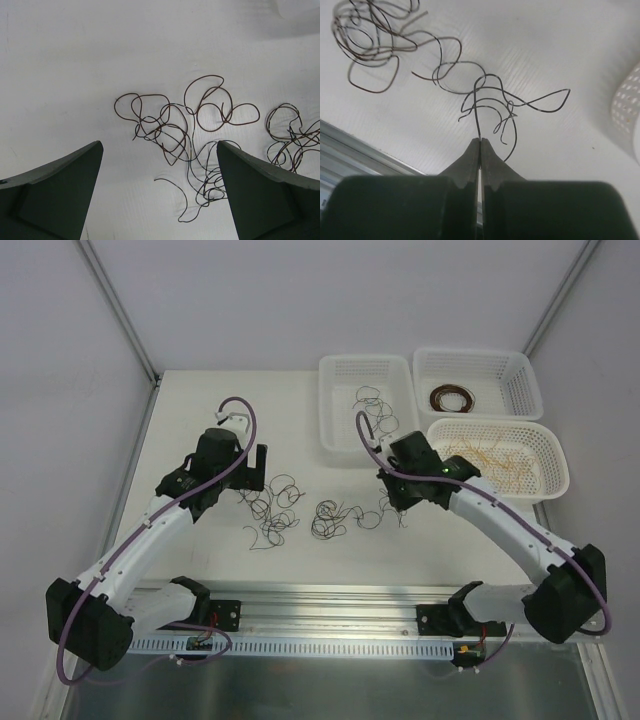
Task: Untangle the cables
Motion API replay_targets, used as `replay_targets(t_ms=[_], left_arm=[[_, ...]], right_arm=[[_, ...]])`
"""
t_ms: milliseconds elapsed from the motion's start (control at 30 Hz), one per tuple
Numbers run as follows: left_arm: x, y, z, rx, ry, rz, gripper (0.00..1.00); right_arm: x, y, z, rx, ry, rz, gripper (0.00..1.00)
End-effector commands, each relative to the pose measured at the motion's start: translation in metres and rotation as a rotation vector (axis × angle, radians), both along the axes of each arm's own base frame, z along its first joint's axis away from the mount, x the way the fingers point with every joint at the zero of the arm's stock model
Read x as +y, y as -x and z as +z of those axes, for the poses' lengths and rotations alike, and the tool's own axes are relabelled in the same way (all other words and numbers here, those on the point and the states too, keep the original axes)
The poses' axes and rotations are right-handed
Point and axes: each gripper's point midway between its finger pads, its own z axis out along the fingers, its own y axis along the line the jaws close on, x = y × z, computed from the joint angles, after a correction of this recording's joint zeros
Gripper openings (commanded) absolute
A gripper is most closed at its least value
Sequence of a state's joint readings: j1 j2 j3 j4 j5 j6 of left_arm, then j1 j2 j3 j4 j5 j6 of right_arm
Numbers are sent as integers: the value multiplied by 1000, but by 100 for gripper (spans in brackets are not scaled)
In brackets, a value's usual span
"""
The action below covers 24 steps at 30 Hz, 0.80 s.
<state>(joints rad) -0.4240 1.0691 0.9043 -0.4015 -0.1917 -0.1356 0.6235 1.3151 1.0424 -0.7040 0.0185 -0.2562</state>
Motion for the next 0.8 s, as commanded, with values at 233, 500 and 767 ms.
replay_targets(t_ms=[233,500,767], left_arm=[[-1,-2,3,-7,-8,-21,99],[-1,-1,3,-7,-8,-23,99],[2,-2,2,-8,-23,-12,99]], right_arm=[[-13,9,139,-303,-166,14,1],[-8,-10,201,-492,-273,6,1],[1,-90,222,-557,-308,-94,1]])
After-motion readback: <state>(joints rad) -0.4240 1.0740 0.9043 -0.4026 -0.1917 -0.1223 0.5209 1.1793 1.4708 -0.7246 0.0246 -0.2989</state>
